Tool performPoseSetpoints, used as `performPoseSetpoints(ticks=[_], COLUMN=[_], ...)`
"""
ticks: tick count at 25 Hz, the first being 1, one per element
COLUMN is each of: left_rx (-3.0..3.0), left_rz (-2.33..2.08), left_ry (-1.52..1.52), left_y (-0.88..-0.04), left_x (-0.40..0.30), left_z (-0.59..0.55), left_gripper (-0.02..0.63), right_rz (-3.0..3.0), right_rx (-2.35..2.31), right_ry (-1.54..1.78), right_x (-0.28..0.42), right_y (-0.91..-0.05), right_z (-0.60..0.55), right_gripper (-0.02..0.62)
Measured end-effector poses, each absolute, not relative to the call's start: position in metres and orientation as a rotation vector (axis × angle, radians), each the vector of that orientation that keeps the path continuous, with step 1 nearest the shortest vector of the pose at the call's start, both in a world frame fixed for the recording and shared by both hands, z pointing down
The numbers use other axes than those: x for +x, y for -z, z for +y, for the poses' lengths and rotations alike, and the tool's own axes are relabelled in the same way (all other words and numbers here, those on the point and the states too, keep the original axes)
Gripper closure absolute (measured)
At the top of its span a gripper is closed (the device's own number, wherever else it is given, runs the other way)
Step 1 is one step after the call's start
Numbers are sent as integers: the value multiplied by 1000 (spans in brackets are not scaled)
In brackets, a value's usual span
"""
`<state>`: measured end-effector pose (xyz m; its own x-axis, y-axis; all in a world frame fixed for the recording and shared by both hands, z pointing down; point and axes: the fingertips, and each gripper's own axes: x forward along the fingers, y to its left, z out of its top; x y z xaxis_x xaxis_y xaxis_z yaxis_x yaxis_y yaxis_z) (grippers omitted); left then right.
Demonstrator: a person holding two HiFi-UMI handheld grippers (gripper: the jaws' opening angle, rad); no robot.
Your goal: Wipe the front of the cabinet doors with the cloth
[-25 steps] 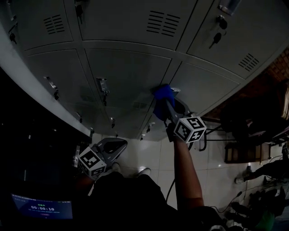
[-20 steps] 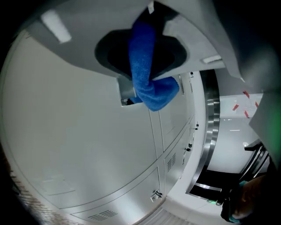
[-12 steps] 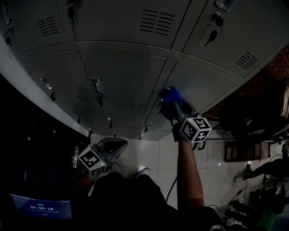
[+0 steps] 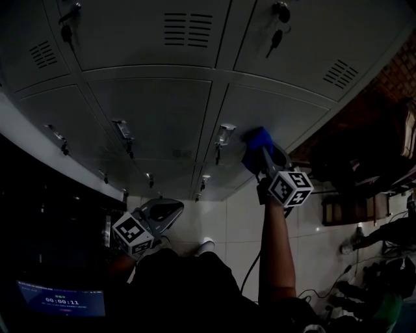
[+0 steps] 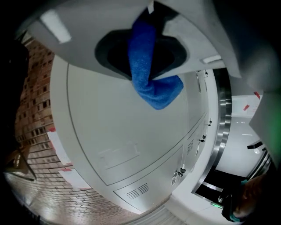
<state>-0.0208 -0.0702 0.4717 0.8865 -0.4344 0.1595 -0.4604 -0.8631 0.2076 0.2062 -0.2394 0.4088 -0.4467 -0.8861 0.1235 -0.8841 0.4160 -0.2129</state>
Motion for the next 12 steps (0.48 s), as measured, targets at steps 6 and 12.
performPoseSetpoints(ticks=[6, 12], left_rx=[2819, 2821], left_rz=[-648, -637], left_ry=[-161, -161], left_y=[-475, -476], left_x=[-2, 10], left_z=[-73, -75], left_gripper=[604, 604], right_rz=[2569, 2483], right_rx=[-1741, -1827], right_ry=[379, 375], right_x=[253, 296], right_y=[-410, -410], right_z=[-238, -236], right_gripper=[512, 512])
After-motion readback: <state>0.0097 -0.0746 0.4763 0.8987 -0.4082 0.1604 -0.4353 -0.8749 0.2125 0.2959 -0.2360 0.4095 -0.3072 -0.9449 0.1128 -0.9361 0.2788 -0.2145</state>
